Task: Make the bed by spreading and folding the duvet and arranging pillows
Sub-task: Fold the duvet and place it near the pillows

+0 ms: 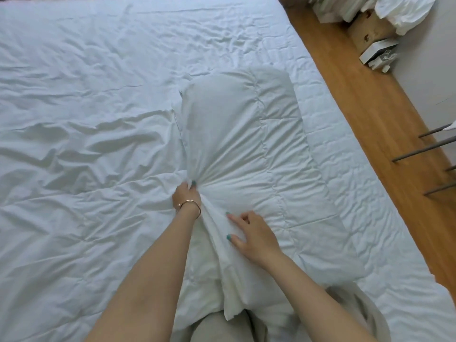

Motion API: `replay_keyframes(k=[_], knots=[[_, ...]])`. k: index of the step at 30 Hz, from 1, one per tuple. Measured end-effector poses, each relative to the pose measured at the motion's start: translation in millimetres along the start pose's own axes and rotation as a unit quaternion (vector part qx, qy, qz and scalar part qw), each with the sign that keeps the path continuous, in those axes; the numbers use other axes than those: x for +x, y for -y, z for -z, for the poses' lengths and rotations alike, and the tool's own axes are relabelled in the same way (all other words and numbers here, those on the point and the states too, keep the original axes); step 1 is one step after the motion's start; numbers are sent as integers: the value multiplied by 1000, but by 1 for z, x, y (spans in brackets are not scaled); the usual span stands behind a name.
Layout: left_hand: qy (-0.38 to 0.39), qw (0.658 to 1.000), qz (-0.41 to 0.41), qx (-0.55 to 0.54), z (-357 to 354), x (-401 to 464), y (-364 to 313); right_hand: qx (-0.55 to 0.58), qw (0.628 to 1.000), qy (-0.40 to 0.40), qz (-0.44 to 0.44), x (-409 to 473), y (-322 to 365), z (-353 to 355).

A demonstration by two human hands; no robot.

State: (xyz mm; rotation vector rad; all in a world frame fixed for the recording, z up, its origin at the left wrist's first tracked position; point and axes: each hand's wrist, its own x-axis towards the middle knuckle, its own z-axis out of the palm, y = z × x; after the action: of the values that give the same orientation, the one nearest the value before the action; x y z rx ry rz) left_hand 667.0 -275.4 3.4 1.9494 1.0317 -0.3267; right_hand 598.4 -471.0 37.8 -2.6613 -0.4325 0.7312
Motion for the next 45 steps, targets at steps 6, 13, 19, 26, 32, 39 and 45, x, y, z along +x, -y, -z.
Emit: replay_keyframes(k=[6,13,19,26,32,39,45], knots=[[-104,987,-102,67,-25,-15,-4,128,991,40,-22,5,-17,-7],[19,860,-420,288,-54,-18,-6,-170,975,71,-123,24,-19,2],[134,911,-160,356,-41,9,-7,-7,991,25,-129,48,-23,36],[-103,909,-337,223,-63,12,-101,-40,953,-120,-275,104,-66,72],[-26,915,-265,303,-72,104,-141,-35,948,-242,-204,169,-71,129],[-103,930,-226,273,-97,134,-100,-102,976,-24,-190,261,-79,106],[-181,912,-261,258,-126,157,-90,-69,983,-28,-169,293,-117,85]])
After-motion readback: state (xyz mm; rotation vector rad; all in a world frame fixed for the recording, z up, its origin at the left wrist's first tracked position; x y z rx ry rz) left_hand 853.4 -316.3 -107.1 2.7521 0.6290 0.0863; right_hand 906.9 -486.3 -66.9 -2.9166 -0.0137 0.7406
